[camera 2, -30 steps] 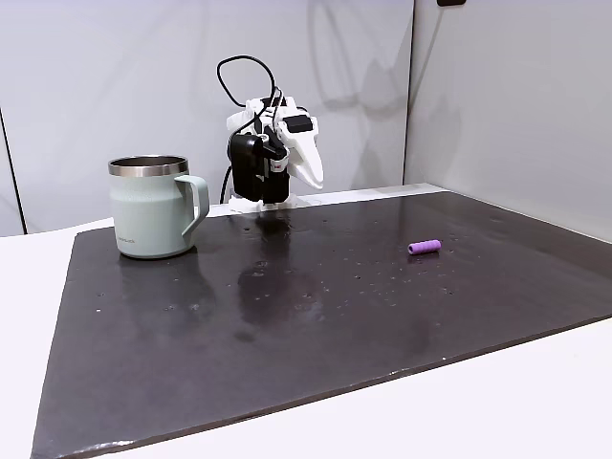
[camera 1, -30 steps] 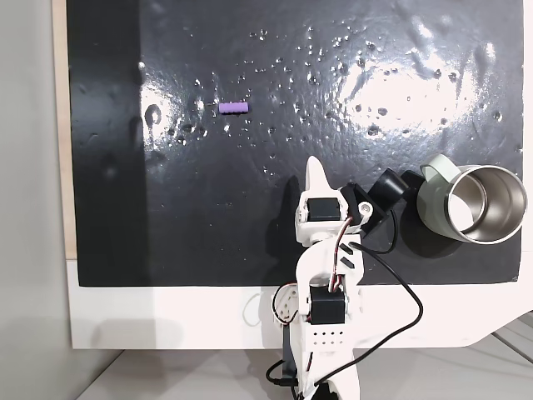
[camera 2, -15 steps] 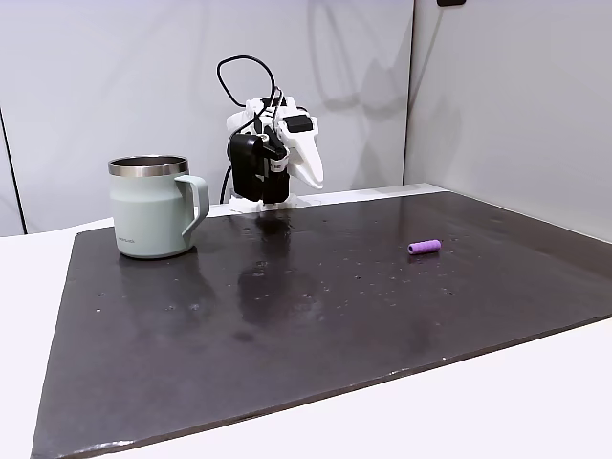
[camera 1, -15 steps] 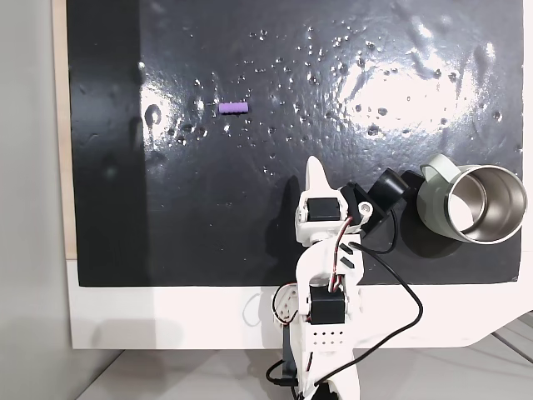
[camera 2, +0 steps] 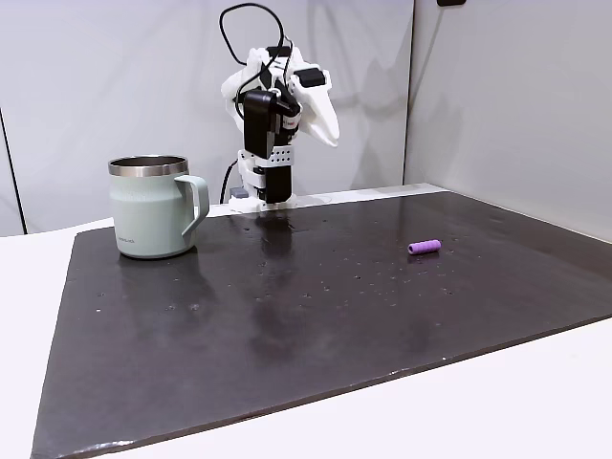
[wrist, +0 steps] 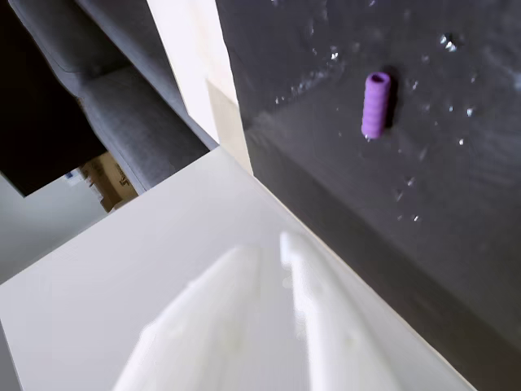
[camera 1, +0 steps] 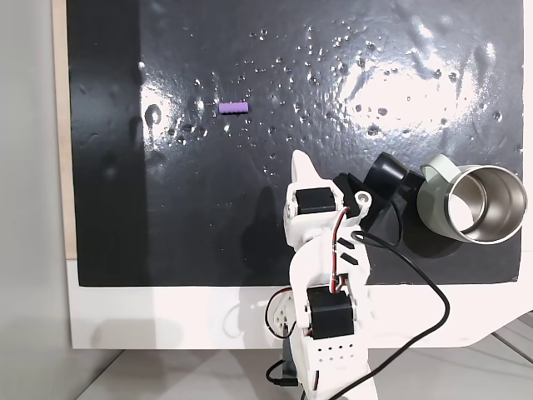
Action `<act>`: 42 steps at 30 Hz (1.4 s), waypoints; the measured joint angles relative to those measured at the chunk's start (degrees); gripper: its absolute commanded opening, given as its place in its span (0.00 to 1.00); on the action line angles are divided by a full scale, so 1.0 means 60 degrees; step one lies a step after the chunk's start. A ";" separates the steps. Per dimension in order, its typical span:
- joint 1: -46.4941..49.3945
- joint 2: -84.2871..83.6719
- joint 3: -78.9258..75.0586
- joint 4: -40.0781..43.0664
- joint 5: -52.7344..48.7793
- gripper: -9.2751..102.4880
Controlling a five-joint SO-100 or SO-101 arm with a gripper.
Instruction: Grasp a pengrip and put it in the cup.
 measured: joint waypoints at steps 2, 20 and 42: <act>-0.0044 -0.1040 -0.1318 0.0762 0.0161 0.12; -0.1538 -1.0488 -1.2041 0.6914 0.2036 0.30; -0.2329 -1.6465 -1.5557 0.7324 0.1641 0.33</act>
